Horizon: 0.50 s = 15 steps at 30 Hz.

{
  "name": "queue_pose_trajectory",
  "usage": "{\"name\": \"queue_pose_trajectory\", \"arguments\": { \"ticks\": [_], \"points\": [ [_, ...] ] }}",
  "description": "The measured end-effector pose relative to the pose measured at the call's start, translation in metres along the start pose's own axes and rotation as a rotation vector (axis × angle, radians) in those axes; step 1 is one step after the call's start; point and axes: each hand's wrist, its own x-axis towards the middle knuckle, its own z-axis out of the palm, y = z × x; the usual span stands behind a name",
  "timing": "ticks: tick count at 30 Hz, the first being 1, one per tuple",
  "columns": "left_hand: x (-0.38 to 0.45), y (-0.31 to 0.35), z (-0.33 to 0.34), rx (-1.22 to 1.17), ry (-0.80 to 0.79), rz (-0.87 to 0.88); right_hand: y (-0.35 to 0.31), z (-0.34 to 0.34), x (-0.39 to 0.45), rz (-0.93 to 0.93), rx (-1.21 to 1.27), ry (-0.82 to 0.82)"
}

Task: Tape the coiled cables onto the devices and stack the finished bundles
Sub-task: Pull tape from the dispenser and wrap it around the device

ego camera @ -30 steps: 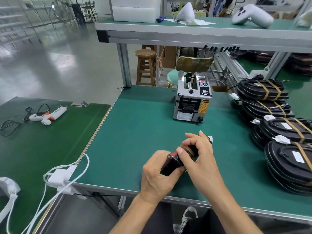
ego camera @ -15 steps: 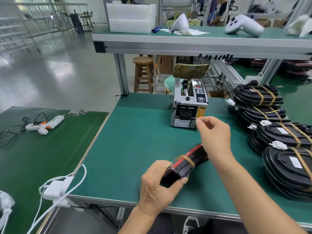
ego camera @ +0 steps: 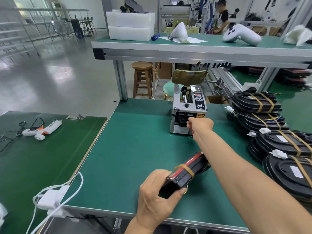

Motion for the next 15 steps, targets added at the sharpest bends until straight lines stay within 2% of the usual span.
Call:
{"name": "queue_pose_trajectory", "arguments": {
  "ticks": [15],
  "points": [
    [0.001,0.002,-0.001,0.0,-0.002,-0.001,0.0,0.019,-0.001,0.131,0.221,0.078]
  ]
}}
